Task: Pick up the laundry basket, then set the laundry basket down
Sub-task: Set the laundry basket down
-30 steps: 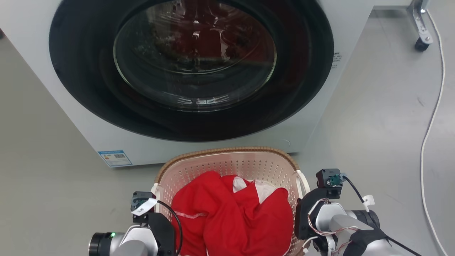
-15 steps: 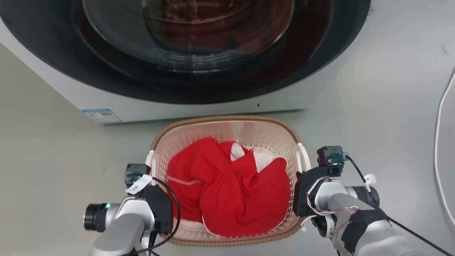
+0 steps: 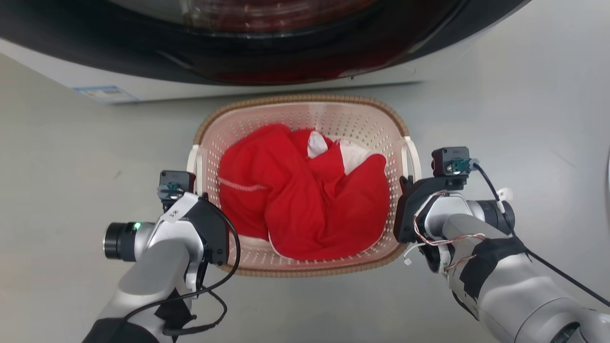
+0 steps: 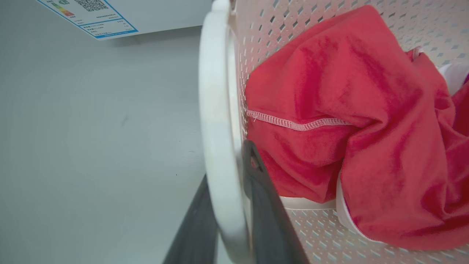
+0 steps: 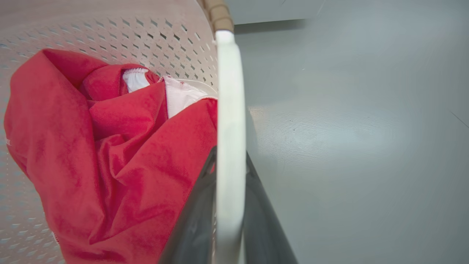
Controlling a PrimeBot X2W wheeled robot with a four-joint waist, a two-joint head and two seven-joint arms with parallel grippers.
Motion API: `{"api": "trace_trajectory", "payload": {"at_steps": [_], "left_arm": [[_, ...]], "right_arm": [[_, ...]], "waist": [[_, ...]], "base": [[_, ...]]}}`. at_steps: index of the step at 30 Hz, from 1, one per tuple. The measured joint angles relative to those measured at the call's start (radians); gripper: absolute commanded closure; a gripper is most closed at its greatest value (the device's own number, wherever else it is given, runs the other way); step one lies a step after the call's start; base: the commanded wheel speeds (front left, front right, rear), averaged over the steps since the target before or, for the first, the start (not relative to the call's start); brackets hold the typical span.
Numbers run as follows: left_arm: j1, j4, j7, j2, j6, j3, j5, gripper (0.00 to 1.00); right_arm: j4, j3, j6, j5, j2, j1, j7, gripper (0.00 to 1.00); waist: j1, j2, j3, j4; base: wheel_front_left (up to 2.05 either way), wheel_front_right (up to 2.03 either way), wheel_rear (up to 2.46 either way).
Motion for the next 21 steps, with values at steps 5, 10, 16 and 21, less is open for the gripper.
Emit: {"api": "trace_trajectory", "payload": {"at_steps": [5,10,16,21], "left_arm": [[-0.015,0.008,-0.015,-0.001,0.005,0.0,0.002,1.0],[-0.032,0.017,-0.028,-0.003,0.005,0.001,0.004,1.0],[-0.072,0.022,-0.056,0.002,0.005,0.01,0.005,1.0],[-0.095,0.026,-0.069,0.004,0.006,0.015,0.006,1.0]], "right_arm": [[-0.001,0.0,0.0,0.0,-0.001,-0.011,-0.016,1.0],[0.0,0.003,0.0,-0.001,-0.001,-0.026,-0.027,1.0],[-0.002,0.007,0.0,-0.011,-0.001,-0.077,-0.044,1.0],[-0.002,0.008,0.0,-0.016,-0.002,-0.101,-0.058,1.0]], "waist": [[0.0,0.0,0.065,0.001],[0.0,0.0,0.109,0.003],[-0.0001,0.0,0.148,0.006],[-0.0001,0.0,0.18,0.006]], "base": [[0.0,0.0,0.0],[0.0,0.0,0.0],[0.0,0.0,0.0],[0.0,0.0,0.0]]}}
